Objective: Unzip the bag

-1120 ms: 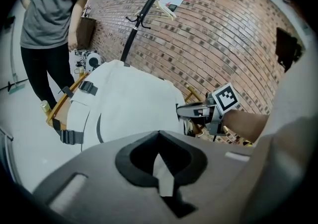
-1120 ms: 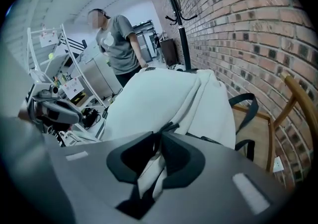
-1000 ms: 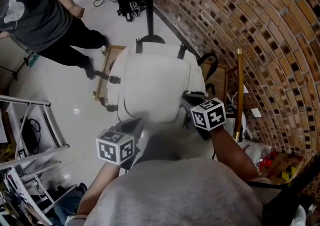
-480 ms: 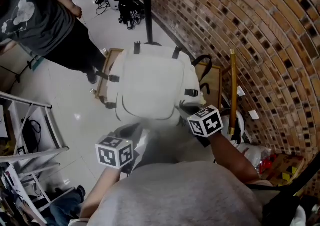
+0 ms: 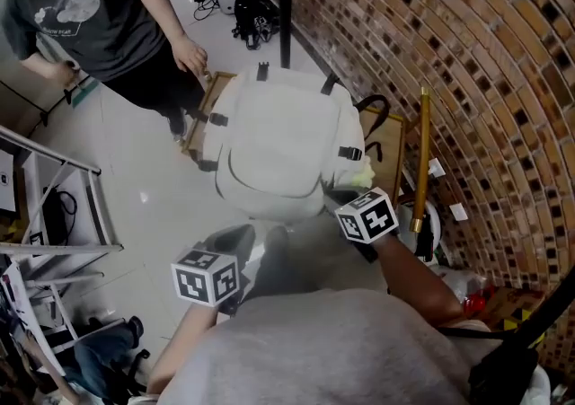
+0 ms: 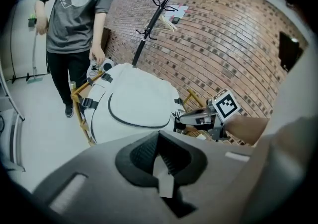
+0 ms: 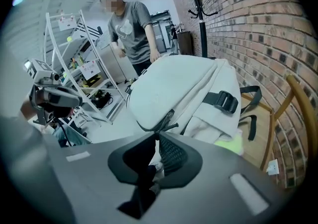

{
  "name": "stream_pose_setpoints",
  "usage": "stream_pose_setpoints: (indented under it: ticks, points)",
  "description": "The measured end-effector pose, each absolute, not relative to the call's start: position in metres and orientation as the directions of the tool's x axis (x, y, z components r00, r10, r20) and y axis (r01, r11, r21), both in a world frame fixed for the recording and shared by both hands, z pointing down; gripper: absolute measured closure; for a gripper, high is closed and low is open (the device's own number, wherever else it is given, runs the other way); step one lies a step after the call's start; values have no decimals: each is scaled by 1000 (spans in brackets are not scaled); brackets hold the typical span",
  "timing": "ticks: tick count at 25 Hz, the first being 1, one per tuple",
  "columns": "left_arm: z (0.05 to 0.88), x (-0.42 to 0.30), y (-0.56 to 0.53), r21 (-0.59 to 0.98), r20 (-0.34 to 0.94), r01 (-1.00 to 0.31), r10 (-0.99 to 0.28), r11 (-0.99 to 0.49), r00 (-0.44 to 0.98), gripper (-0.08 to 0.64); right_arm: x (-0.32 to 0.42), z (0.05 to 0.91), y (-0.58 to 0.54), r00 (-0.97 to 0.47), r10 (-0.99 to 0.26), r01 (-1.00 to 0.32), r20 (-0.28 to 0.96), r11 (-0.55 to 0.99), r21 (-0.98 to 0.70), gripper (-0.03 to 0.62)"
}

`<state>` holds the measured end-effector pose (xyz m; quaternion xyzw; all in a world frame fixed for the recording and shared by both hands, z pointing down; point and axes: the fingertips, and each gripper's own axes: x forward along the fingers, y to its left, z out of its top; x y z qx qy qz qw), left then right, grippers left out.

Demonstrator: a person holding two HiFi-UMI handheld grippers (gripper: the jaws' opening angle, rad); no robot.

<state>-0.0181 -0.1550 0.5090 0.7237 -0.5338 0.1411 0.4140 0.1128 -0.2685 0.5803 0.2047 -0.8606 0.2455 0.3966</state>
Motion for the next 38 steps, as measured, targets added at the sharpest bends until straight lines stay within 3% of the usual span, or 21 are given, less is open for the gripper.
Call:
stream_pose_setpoints:
  ticks: [10, 18, 38]
  points:
    - [505, -22, -117, 438, 645, -899, -691, -15, 326, 560, 107, 586, -246, -594, -144, -510, 791, 828, -232, 571]
    - [505, -33, -125, 428, 637, -902, -690, -55, 344, 558, 102, 592, -229, -568, -130, -513, 813, 828, -226, 571]
    - [501, -134, -137, 454, 631, -845, -568, -282, 528, 559, 45, 603, -180, -474, -236, -736, 849, 635, -234, 571]
